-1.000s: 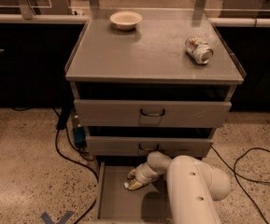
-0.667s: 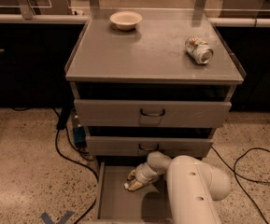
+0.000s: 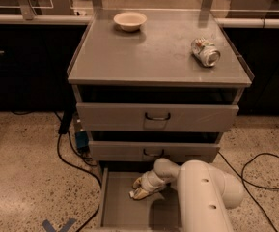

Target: Pick blue plastic bottle from bottom drawer and place on counter

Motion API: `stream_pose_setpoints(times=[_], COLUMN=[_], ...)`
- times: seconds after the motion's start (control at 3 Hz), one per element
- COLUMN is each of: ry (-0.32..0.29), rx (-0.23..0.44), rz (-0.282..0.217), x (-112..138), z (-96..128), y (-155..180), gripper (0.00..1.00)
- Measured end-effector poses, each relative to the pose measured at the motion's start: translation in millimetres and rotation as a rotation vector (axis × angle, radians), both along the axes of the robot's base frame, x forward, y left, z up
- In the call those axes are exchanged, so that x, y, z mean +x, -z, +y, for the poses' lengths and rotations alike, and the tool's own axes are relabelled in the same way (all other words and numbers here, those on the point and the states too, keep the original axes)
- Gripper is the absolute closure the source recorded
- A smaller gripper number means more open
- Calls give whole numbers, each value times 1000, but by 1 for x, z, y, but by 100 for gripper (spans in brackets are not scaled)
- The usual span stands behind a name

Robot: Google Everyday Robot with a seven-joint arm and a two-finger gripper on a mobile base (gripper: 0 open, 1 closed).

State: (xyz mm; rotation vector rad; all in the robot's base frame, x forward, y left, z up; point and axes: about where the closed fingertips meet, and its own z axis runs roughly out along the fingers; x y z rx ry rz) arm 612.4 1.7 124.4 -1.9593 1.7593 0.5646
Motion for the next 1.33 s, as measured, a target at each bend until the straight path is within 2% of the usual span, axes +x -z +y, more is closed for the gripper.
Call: stream_pose_setpoints(times=[0.33,0.67,1.0,1.33], ry=[31,102,200,220], rx=[-11,-26,-85,-113], rz=[-17,-63,-172,-200], x=[-23,-38,-30,-63], z=[-16,-36,-62,-64], y=[-27,-60,-121,-151], gripper=[100,100,100,100])
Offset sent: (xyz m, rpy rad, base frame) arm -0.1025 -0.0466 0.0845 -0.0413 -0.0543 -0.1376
